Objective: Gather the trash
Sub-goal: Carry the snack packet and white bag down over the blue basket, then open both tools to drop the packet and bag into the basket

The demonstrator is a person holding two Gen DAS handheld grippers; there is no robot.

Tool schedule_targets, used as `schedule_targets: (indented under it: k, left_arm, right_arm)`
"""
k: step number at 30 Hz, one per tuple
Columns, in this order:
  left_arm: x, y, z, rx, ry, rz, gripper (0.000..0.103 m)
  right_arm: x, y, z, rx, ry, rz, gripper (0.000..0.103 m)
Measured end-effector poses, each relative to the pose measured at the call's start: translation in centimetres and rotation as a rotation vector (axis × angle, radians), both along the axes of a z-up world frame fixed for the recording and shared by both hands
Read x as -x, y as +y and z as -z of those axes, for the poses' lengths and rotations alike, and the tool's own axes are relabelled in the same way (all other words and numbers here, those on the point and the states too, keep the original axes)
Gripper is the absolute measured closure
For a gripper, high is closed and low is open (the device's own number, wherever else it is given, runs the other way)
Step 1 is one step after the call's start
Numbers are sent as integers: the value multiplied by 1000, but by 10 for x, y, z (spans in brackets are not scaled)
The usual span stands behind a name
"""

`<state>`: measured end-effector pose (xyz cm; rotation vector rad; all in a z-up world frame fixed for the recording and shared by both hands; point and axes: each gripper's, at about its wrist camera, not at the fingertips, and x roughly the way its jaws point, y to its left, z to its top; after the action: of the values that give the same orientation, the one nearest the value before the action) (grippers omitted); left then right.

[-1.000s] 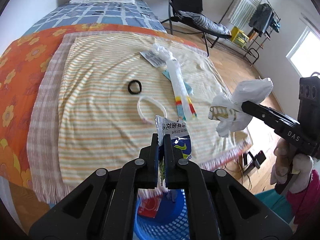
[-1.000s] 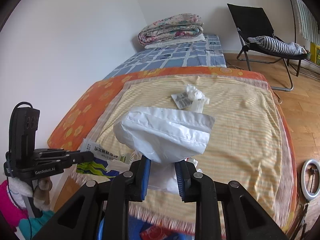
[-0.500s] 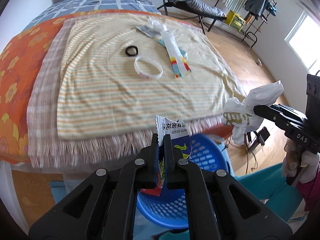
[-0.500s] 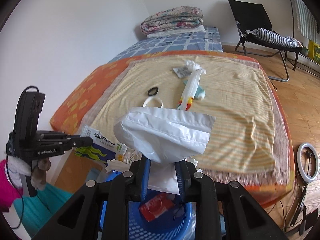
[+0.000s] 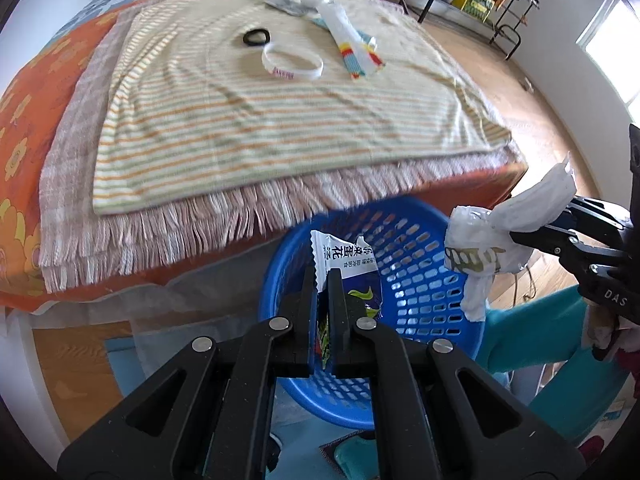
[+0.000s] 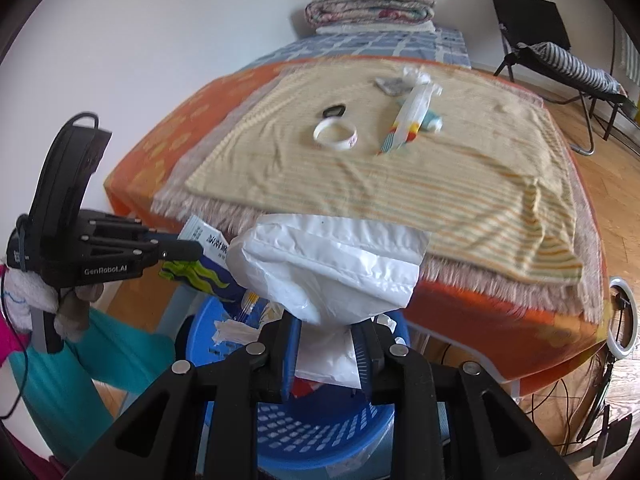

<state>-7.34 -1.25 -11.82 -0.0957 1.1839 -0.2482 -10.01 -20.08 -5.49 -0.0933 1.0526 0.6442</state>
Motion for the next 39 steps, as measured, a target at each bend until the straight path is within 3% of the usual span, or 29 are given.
schedule_targets:
  k: [16,19,21,24,32,36,39]
  left_arm:
    - [3,-20,32,-79,78,64,101]
    - [2,-21,33,-82,86,66,98]
    - [2,-21,34,-82,90,64,83]
    - [1,-21,34,-84,85,58,67]
    - [0,-17,31,-88,80,44,67]
    - [-1,-14,29,-88,75,30,55]
    - [-2,-11,25,-89,66,22,55]
  right_arm:
    - [14,13,33,58,72,-66,75]
    - [15,14,34,62,77,-67,65]
    - [15,14,33,59,75,-62,48]
    - [14,14,32,60,73,-57,46]
    - [13,14,33,73,73,-45,35]
    - [12,13,31,81,64,-34,28]
    - [11,13,29,83,59,-24,25]
